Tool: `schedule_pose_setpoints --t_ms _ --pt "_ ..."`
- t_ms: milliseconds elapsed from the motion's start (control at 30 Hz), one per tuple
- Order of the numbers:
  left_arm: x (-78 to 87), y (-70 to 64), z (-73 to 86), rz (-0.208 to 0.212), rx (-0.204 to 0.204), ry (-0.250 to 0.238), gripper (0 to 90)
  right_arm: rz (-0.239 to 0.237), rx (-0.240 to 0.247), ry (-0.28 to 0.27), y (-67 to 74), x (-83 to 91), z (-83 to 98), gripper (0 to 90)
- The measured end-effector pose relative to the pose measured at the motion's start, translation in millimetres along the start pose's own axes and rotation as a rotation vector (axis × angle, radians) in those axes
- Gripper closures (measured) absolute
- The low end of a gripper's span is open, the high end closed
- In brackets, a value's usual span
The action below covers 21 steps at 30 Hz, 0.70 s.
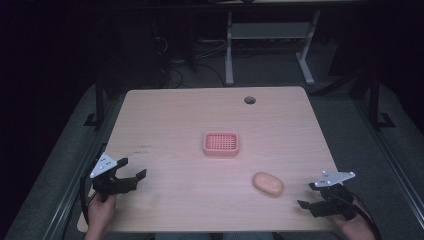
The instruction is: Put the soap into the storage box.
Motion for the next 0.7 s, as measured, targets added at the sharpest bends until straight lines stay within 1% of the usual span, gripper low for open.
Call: schedule_pose_setpoints --t_ms 167,233,300,367,433,500,600,700 --pt "0.1 0.0 0.2 -0.002 -0.002 0.003 14.3 -0.008 0.003 0.005 0.2 -1.5 -1.5 24.7" --pt "0.4 0.0 0.2 0.001 -0.001 0.000 14.3 -0.009 -0.004 0.005 1.4 -1.0 -2.6 24.7" --pt "1.0 -0.5 0.3 0.002 0.002 -0.001 14.3 -0.007 0.002 0.004 1.8 -1.1 -3.4 24.7" --pt "2.5 -0.5 0.7 0.004 -0.005 -0.002 14.3 0.002 0.016 0.006 4.5 0.0 -7.4 24.7" --pt "3.4 -1.0 0.8 0.005 0.003 -0.006 14.3 0.004 0.022 0.011 6.3 0.4 -10.6 24.7" --pt "3.9 -0.2 0.4 0.004 0.002 -0.008 14.3 0.011 0.044 0.020 7.3 0.1 -14.0 24.7" --pt "3.6 0.1 0.8 0.002 0.005 -0.006 14.3 0.010 0.059 0.025 8.5 0.3 -18.7 24.7" --pt "3.3 1.6 1.0 0.001 0.001 -0.002 14.3 0.001 0.059 0.020 7.7 0.7 -23.2 24.7"
Point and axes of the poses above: each handheld gripper's, and its own axes: x roughly backward along the jaws, z roughly out of its underside, y roughly to its left, the point moved 3 cm from there along -x, roughly forward along the jaws, and after that the axes turned 9 degrees about x, right-handed, at the moved point
